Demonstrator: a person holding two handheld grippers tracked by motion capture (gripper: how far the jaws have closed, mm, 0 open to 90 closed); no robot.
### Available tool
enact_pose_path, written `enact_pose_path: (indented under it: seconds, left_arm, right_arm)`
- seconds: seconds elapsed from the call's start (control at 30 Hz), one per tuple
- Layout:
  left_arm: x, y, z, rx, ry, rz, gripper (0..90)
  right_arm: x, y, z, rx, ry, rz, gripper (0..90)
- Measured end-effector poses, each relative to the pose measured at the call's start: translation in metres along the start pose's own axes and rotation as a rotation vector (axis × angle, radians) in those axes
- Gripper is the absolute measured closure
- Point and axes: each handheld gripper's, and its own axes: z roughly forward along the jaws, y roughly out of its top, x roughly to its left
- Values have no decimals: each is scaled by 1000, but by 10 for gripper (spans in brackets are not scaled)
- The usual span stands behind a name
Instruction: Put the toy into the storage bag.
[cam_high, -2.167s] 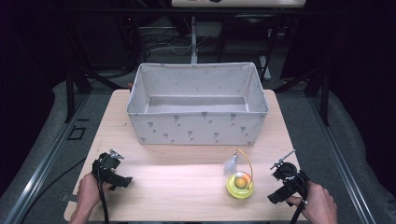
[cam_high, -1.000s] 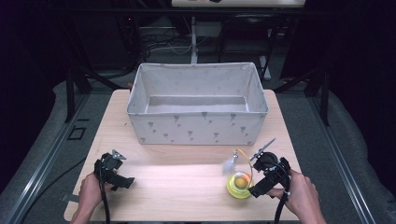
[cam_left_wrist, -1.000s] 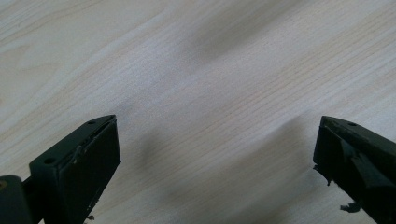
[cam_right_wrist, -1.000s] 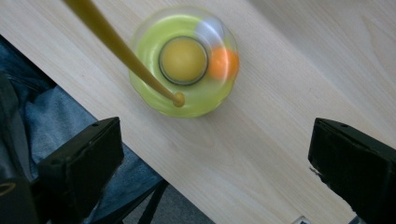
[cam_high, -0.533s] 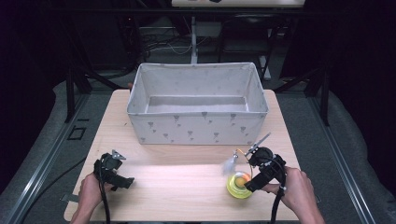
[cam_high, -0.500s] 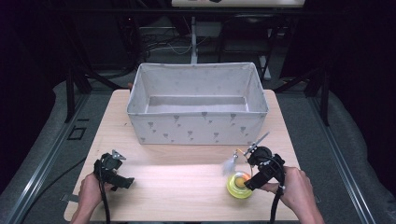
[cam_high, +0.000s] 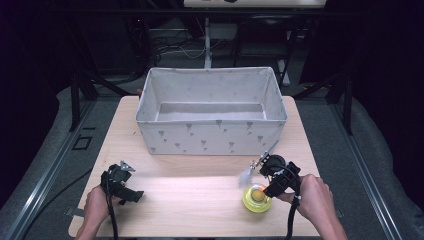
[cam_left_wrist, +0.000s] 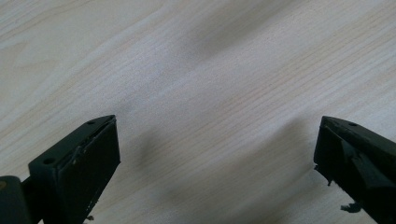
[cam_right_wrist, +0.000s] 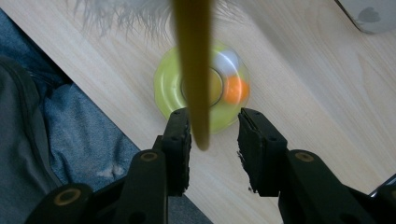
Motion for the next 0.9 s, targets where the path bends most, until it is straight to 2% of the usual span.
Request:
enact_pose_path:
  seconds: [0.03, 0.1, 0.23, 0.3, 0.47, 0.7, 0.9]
  left_arm:
    - [0, 0, 0, 1, 2, 2, 5]
    - [0, 0, 1, 3, 5, 4, 6]
    - [0, 0, 1, 4, 7, 6, 6]
    - [0, 0, 1, 2, 7, 6, 6]
    - [-1, 0, 1, -4, 5, 9, 7]
    - [-2, 1, 0, -12, 5, 22, 8]
    - [-3, 1, 0, -19, 1, 32, 10]
  right_arm:
    - [2, 1, 2, -12, 3, -1, 712]
    - [3, 1, 2, -6, 1, -5, 730]
    - [4, 3, 4, 0, 3, -11, 873]
    - [4, 4, 4, 5, 2, -7, 874]
    - [3, 5, 4, -41, 19, 13, 879]
    - [5, 11, 2, -52, -14, -8, 881]
    - [5, 15, -4, -73, -20, -14, 881]
